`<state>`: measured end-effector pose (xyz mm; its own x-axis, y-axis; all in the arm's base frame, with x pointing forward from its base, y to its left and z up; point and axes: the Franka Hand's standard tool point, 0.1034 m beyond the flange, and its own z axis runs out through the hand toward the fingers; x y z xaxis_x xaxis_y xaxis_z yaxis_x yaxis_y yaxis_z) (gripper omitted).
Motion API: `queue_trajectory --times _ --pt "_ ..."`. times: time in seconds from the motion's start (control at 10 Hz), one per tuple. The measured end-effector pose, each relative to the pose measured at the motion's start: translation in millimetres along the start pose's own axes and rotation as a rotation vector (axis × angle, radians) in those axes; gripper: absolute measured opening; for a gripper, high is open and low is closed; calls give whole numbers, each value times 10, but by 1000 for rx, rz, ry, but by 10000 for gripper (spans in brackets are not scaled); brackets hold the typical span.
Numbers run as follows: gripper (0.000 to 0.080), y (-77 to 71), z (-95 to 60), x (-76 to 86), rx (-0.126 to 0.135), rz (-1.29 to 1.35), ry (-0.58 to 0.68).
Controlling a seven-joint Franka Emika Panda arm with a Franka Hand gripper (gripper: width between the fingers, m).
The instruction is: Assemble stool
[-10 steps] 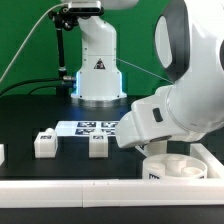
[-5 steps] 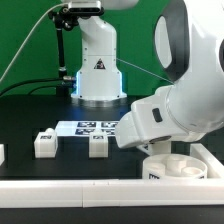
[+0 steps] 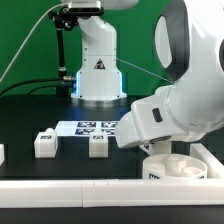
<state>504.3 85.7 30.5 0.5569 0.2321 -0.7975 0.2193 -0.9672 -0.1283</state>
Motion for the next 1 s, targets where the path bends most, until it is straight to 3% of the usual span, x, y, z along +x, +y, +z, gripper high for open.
queue_trajectory --times 0.2,0.3,0.4,0.5,0.6,0.8,1.0 --pt "318 51 -389 -250 24 -14 -26" --pt "320 79 -609 -327 22 -20 13" --pt "320 35 -727 -462 16 -24 16" --pt "320 1 -712 -442 11 -25 21" --pt "320 25 -789 -317 4 -24 108" --pt "320 62 -882 -313 -20 -19 291" --pt "320 96 -1234 -412 -53 -102 391"
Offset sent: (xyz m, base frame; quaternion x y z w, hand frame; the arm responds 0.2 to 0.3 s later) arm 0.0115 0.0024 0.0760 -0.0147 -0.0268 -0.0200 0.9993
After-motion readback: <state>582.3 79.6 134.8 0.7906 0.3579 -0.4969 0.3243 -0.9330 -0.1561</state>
